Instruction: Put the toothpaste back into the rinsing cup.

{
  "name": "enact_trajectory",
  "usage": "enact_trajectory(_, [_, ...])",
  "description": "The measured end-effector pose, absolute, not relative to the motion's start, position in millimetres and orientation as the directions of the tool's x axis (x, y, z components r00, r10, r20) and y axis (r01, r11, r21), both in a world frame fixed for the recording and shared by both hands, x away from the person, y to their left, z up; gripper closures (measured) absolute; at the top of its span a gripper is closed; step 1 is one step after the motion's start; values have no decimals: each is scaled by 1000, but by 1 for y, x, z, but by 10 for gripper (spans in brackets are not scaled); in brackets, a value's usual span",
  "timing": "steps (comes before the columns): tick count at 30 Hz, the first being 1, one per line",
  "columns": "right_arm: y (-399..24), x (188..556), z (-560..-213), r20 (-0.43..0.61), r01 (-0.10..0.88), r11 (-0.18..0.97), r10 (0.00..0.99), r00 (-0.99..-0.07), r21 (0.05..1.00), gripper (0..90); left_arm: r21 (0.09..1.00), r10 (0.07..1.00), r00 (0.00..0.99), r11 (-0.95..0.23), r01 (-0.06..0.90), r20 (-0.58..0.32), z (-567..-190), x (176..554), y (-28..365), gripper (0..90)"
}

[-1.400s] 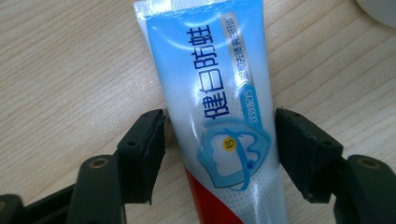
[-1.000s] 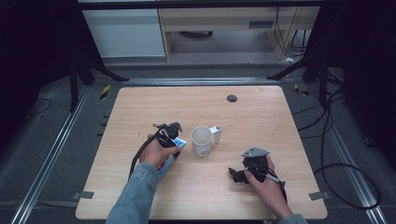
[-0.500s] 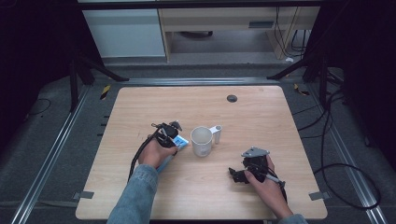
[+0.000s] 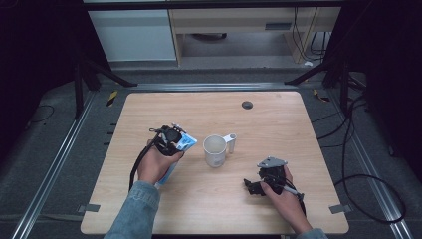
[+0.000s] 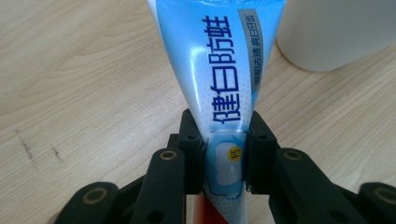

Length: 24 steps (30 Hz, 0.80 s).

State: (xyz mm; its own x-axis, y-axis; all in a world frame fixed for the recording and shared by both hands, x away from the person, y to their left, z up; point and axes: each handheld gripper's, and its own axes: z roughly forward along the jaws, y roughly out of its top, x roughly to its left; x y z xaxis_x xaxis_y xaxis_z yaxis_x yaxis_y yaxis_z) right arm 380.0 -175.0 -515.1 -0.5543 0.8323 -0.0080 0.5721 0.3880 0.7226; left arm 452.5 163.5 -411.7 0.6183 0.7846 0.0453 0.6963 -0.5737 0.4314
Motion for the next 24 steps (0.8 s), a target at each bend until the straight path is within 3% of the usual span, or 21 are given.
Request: enact_trajectory(24, [-175,380,-515,-8,573,387,833,-554,723,3,588,794,607,-499,637,17,-380,445,174,722])
